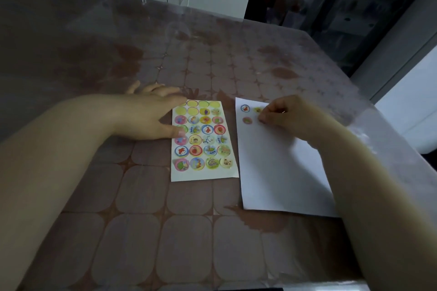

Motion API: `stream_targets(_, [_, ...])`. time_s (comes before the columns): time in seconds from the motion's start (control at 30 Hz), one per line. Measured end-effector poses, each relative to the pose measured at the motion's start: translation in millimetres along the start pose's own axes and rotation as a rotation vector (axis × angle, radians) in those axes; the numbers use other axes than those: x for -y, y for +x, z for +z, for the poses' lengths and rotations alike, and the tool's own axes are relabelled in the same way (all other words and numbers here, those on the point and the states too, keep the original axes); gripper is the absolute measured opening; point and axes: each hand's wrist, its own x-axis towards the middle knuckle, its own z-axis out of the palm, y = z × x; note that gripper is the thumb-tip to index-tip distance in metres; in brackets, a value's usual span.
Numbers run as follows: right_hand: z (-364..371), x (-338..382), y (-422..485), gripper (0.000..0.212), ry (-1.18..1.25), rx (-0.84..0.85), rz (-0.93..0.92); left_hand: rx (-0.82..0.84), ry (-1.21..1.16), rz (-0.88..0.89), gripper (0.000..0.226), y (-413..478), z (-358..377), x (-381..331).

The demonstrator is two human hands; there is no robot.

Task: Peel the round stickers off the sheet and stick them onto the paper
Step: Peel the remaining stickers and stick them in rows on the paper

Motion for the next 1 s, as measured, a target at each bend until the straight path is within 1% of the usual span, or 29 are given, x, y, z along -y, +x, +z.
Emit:
stream_targets(0.1, [3, -1, 1, 0.017, 0.006, -0.009, -0.019, -0.011, -0.009, 0.016, 0.075, 2, 2, 2])
stream_targets(0.27, [6, -3, 6, 0.014, -0.004, -0.044, -0.023, -0.012, 0.002, 0.018, 0.074, 5, 6, 5])
stream_targets(0.3, [5, -3, 7, 0.017, -0.003, -0.045, -0.017, -0.012, 0.002, 0.019, 0.074, 5, 6, 6])
stream_targets(0.37, [3, -3, 11, 0.032, -0.001, -0.032, 0.014, -0.008, -0.001, 0.024, 0.074, 5, 6, 8])
stream_targets(0.43, [1, -2, 14, 0.036, -0.003, -0.004, 0.050, -0.006, 0.014, 0.026, 0.074, 5, 6, 6])
stream_targets(0.57, [-2, 3, 16, 0.027, 0.001, 0.044, 0.074, -0.004, 0.023, 0.029, 0.073, 3, 2, 2])
stream_targets(0.67, [-3, 2, 13, 0.023, 0.073, 0.043, 0.067, -0.011, 0.020, 0.046, 0.072, 2, 1, 1])
stream_targets(0.73, [-3, 2, 12, 0.021, 0.077, 0.035, 0.054, -0.004, 0.024, 0.042, 0.072, -1, -1, -2])
stream_targets(0.83, [0, 1, 13, 0.018, 0.048, 0.030, 0.052, 0.020, 0.017, 0.035, 0.071, -5, -6, -6])
stream_targets(0.9, [-1, 0, 15, 0.017, 0.028, 0.020, 0.049, 0.075, 0.031, 0.012, 0.073, -5, -8, -5])
stream_targets(1.0, [-3, 4, 16, 0.012, -0.072, -0.043, -0.001, 0.125, 0.048, -0.009, 0.075, -5, -9, -5])
